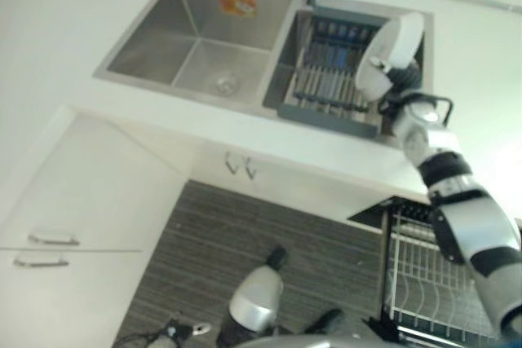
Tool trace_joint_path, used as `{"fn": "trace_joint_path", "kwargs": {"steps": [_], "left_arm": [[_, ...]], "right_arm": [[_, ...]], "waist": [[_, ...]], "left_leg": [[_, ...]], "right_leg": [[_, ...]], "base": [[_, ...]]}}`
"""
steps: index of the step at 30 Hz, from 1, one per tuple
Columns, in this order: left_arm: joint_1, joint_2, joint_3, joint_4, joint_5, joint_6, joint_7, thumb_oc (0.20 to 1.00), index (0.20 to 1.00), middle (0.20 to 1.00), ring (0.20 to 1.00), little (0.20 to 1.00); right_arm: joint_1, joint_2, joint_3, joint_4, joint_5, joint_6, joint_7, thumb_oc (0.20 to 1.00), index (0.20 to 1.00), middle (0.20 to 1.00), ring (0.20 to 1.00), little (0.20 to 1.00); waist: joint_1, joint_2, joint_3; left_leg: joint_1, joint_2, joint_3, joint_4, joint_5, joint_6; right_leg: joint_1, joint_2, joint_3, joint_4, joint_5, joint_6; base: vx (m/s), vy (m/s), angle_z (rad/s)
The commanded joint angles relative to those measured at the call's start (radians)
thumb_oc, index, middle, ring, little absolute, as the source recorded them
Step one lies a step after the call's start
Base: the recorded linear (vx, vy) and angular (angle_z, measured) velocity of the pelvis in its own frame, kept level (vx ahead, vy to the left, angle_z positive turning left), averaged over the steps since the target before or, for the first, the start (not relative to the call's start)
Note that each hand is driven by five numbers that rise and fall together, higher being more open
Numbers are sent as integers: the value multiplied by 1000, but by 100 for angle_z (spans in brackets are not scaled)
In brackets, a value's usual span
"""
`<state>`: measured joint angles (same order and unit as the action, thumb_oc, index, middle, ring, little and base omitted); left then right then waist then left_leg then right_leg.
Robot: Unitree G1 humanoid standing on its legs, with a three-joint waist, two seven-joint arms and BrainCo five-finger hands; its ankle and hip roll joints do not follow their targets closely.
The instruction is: Place the dishes in the dishwasher.
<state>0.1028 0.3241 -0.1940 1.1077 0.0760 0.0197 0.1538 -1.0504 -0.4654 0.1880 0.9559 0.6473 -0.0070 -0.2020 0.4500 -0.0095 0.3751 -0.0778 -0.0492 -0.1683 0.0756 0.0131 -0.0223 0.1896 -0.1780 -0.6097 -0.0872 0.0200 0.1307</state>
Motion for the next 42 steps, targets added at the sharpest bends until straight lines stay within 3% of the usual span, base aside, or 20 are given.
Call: {"fn": "trace_joint_path", "kwargs": {"steps": [1,4,9,13,14,15,20,25,31,36,37,40,42], "left_arm": [[9,63,-59,8,15,2,9,1000,1000,1000,1000,1000],[11,73,-54,3,-2,28,3,1000,1000,1000,1000,1000],[35,70,-38,20,-12,18,-7,1000,1000,1000,1000,1000],[41,70,-33,20,11,14,-7,1000,1000,1000,1000,1000],[41,67,-39,19,8,15,-6,1000,1000,1000,1000,1000],[41,66,-40,20,9,14,-5,1000,1000,1000,1000,1000],[54,44,-41,43,33,8,17,1000,1000,1000,1000,1000],[71,28,-13,57,43,-1,37,1000,1000,1000,1000,1000],[71,15,-9,67,81,40,36,1000,1000,1000,1000,1000],[54,-34,-10,71,76,127,3,1000,1000,1000,1000,1000],[49,-42,-10,74,100,161,-12,1000,1000,1000,1000,1000],[23,-24,-91,56,406,179,-58,1000,1000,1000,1000,1000],[8,-12,-149,31,439,258,-109,1000,1000,1000,1000,1000]], "right_arm": [[-63,-25,80,-37,-13,-58,37,200,200,200,200,200],[-67,-18,84,-21,-24,-74,32,200,200,200,200,200],[-71,-28,102,-23,-57,-66,86,200,200,200,200,200],[-60,-30,109,-56,-16,-135,126,200,200,200,200,200],[-55,-19,102,-68,12,-195,140,200,200,200,200,200],[-54,-18,102,-69,12,-204,142,200,200,200,200,200],[32,45,88,-214,-1,-482,124,200,200,200,200,200],[114,60,99,-370,-79,-545,53,200,200,200,200,200],[214,79,60,-567,-29,-612,48,200,200,200,200,200],[372,98,30,-801,7,-569,109,200,200,200,200,200],[429,98,24,-865,11,-570,123,200,200,200,200,200],[491,92,16,-936,41,-568,145,200,200,200,200,200],[517,83,14,-960,49,-569,152,200,200,200,200,200]], "waist": [[42,21,-47],[57,14,-56],[61,14,-71],[60,11,-74],[56,13,-78],[56,13,-79],[26,7,-119],[-6,-5,-153],[-78,-6,-195],[-182,-5,-217],[-218,-3,-225],[-286,7,-235],[-317,15,-236]], "left_leg": [[6,29,32,-152,55,-6],[12,31,26,-153,55,-7],[20,32,24,-153,59,-11],[25,33,27,-154,57,-12],[30,36,37,-155,56,-11],[31,36,38,-155,56,-11],[64,47,79,-161,36,-6],[92,62,114,-163,17,-6],[126,93,186,-163,-12,-10],[134,120,262,-163,-5,-14],[139,131,285,-163,-9,-19],[154,148,332,-163,-17,-29],[162,155,351,-163,-18,-32]], "right_leg": [[6,-29,46,156,-122,11],[18,-24,32,156,-124,11],[35,-19,29,153,-132,10],[43,-19,21,145,-126,15],[46,-23,19,142,-120,17],[46,-23,19,141,-119,18],[58,-28,24,123,-104,32],[68,-25,37,101,-94,39],[54,-17,72,79,-90,38],[5,-4,125,61,-60,23],[-9,4,151,63,-63,17],[-25,15,197,77,-80,3],[-29,18,217,80,-83,0]], "base": [[24,-72,16],[59,-47,4],[40,15,2],[0,0,0],[0,0,0],[-43,-2,-2],[-51,-43,-4],[-64,-111,-26],[-106,-135,-42],[-136,-146,-77],[-70,-211,-97],[-45,-156,-74],[-34,-140,-63]]}}
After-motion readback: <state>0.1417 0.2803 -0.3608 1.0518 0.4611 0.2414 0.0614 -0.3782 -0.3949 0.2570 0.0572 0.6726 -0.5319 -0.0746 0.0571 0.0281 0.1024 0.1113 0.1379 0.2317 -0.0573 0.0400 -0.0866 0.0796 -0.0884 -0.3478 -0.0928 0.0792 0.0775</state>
